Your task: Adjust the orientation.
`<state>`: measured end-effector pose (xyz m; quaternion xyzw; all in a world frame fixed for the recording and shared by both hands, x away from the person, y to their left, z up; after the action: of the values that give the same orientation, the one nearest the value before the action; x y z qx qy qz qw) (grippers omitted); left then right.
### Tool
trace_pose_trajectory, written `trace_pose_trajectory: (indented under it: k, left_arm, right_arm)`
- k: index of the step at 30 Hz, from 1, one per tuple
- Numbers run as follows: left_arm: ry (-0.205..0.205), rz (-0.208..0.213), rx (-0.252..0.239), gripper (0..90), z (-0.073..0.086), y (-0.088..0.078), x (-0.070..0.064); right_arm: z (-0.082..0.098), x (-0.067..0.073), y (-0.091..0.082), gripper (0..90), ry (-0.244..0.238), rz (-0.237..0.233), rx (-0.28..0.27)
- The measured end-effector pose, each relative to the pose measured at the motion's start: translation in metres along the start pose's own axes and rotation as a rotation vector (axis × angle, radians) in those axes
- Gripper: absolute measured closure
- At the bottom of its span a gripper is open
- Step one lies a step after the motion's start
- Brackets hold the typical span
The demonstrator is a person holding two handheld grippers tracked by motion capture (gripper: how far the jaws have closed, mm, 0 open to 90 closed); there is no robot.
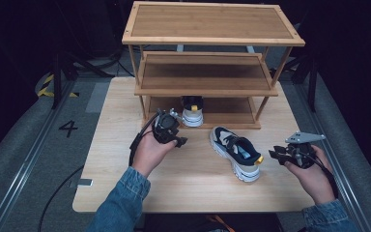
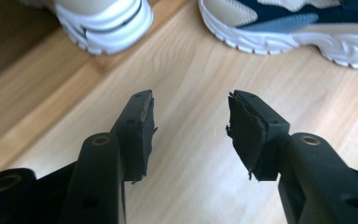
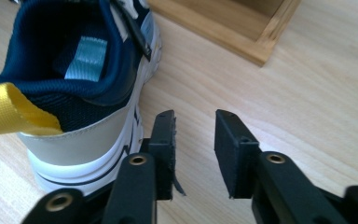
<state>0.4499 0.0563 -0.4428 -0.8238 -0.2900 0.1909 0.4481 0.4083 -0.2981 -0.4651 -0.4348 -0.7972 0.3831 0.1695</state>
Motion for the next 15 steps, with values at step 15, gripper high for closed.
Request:
trace_pose_trajectory:
  k: [15]
  left_arm:
    - [-0.028, -0.042, 0.070, 40.5, 0.028, -0.017, 0.006]
  right_arm:
    - [0.007, 0.029, 0.021, 73.2, -0.069, -0.086, 0.113]
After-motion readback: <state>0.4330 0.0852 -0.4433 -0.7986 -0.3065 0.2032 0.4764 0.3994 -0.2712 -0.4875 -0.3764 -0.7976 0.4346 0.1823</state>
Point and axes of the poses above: each handheld gripper's, and its own axes: y roughly forward along the jaws, z roughly out of its underside, x roughly to its left, the point moved 8 cm from there along y, roughly forward along the jaws, and after that the axes turned 3 degrees about x, right-handed, at the moved point
